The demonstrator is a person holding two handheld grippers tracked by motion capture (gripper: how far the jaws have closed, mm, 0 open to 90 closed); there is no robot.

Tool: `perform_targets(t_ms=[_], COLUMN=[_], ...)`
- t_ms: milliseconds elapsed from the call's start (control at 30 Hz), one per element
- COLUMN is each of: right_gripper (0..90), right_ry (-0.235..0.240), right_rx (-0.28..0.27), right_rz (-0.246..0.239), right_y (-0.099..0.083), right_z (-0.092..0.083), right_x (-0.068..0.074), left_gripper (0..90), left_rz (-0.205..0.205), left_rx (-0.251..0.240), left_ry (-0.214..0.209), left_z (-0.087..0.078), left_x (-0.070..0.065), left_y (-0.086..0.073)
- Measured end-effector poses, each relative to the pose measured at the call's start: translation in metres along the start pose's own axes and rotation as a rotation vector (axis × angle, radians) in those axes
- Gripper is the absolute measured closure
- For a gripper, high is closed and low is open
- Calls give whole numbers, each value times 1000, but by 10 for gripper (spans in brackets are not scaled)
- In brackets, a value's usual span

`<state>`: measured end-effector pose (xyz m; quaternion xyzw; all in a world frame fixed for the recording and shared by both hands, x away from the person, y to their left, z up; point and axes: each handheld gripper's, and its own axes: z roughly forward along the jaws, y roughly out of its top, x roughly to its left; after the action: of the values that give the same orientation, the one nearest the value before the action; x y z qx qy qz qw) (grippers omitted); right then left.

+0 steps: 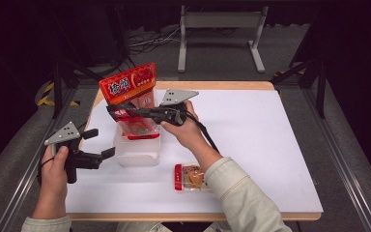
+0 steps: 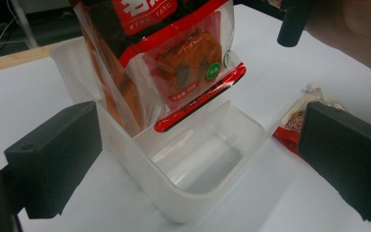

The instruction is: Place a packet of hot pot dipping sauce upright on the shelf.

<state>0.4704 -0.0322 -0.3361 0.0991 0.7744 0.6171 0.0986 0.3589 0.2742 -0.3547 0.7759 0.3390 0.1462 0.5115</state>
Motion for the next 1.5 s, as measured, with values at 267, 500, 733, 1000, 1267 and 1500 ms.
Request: perform_targets(t_ms=[267, 500, 733, 1000, 1267, 1500], right_gripper=[900, 900, 900, 899, 894, 885], right_ry=[4, 12, 21, 33, 36, 37], right_rx=[5, 13, 28, 50, 71, 73], right_rz=[7, -1, 0, 7, 24, 38], right_y=[-5, -9, -14, -20, -32, -37], right_z=[9, 17, 21, 25, 24, 18], right_x=[2, 4, 6, 7, 6, 4], left_gripper=[28, 28, 28, 28, 27, 28], left_rz=[5, 5, 3, -2, 1, -1], left_rx=[-2, 1, -2, 0, 3, 2], left_ry=[1, -3, -2, -6, -4, -8], left_z=[0, 0, 0, 2, 2, 4], left_x=[1, 1, 2, 2, 3, 2], left_y=[0, -1, 0, -1, 0, 1])
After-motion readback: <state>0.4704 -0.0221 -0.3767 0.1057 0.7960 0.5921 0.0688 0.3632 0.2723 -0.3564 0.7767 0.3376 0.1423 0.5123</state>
